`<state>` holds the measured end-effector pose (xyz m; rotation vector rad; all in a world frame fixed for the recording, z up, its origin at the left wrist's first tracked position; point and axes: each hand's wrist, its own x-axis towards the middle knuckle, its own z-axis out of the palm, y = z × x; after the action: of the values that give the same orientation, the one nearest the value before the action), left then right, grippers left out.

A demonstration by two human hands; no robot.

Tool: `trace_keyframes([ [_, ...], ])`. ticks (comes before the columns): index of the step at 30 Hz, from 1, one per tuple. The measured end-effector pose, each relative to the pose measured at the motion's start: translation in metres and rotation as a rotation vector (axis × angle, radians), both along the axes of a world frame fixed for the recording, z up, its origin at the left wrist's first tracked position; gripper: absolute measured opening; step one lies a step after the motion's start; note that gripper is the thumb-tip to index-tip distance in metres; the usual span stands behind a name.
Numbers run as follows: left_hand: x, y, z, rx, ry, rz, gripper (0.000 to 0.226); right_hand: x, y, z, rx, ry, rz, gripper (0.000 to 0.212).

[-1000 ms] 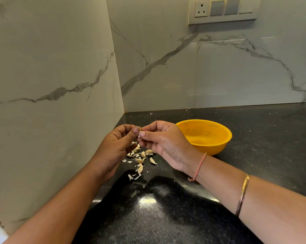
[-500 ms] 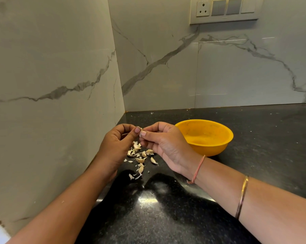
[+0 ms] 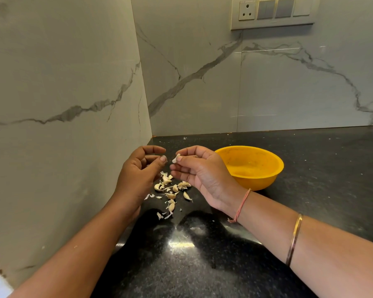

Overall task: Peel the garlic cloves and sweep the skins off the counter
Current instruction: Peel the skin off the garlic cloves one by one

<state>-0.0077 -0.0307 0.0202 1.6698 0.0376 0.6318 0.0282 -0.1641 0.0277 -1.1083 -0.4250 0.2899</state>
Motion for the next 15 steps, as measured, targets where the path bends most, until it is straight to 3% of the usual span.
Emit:
trace_keyframes([
  [10,-0.0047,-0.0022,0.0010,0.137,-0.010,0.031,0.016,0.0009,-0.0002,-0.0015,-0.022,-0.050,-0.017,0.007],
  [15,-0.0072,-0.0044,0.0024,0.210,-0.014,0.059,0.016,0.0020,0.0000,-0.0054,-0.157,-0.197,-0.089,0.008],
])
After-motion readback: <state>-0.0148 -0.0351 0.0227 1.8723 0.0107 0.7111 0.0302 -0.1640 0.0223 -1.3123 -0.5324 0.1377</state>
